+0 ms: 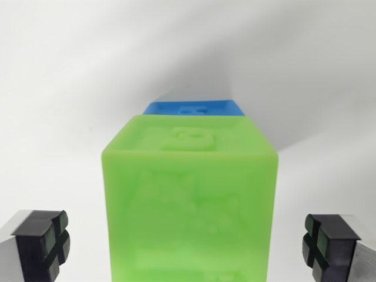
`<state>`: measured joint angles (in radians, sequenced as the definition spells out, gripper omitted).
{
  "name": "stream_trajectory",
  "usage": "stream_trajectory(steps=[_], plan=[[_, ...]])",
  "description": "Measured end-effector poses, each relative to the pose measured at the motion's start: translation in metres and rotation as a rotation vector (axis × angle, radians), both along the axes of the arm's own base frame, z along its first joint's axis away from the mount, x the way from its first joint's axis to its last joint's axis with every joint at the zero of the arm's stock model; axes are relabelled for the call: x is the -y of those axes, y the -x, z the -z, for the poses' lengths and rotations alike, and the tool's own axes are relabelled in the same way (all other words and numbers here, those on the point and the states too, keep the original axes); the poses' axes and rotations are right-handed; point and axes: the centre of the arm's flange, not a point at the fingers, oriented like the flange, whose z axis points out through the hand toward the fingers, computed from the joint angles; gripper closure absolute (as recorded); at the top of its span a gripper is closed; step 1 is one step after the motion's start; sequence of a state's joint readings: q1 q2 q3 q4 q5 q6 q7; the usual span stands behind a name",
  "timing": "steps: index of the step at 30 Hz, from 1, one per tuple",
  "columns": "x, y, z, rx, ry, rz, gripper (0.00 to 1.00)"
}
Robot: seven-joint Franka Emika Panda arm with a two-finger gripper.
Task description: Stack cube
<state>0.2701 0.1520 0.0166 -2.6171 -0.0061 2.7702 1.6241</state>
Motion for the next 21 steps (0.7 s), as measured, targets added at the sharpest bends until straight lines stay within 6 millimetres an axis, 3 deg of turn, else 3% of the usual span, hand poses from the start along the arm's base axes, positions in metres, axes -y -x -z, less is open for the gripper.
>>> stream_trajectory(steps=[21], plan=[[0.001, 0.001, -0.073, 0.003, 0.001, 0.001, 0.00]])
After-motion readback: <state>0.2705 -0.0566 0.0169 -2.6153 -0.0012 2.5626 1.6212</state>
